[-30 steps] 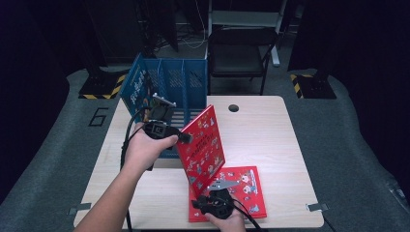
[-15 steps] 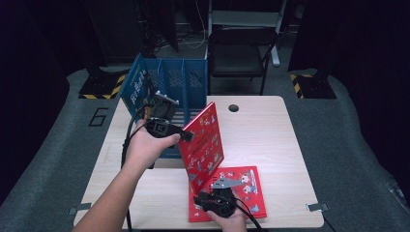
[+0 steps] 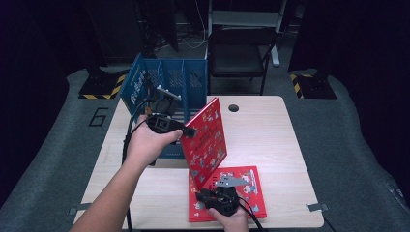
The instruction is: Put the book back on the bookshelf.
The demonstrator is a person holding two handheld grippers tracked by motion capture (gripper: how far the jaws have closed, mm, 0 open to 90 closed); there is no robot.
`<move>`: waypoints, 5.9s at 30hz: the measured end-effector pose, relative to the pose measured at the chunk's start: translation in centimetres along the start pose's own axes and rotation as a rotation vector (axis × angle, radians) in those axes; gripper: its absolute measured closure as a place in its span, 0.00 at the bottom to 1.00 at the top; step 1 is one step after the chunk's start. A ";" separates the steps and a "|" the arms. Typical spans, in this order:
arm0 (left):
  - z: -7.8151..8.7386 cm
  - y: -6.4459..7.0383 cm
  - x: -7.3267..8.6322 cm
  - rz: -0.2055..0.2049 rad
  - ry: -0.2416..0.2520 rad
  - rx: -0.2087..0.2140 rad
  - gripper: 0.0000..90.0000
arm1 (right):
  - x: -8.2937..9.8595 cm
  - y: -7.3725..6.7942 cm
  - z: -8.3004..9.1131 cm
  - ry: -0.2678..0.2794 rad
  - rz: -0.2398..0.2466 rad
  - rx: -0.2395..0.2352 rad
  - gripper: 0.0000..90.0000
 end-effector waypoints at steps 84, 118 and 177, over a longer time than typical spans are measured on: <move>7.4 -2.0 -4.6 0.063 0.090 -0.053 0.86 | -8.3 0.4 -1.2 0.160 0.050 0.020 0.75; 10.5 -6.8 -5.4 0.208 0.149 -0.110 0.87 | -11.6 -0.6 -4.9 0.131 0.073 -0.007 0.75; 10.8 -9.6 -7.6 0.294 0.119 -0.256 0.88 | -15.3 1.4 -9.2 0.008 0.026 -0.015 0.72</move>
Point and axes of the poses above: each handheld gripper's, and its own axes: z roughly backward along the jaws, x roughly out of its underside, y roughly to its right, the point moved 6 cm from there along -z, roughly forward along the jaws, and after that the axes turned 8 degrees about z, right-handed, at the moved point
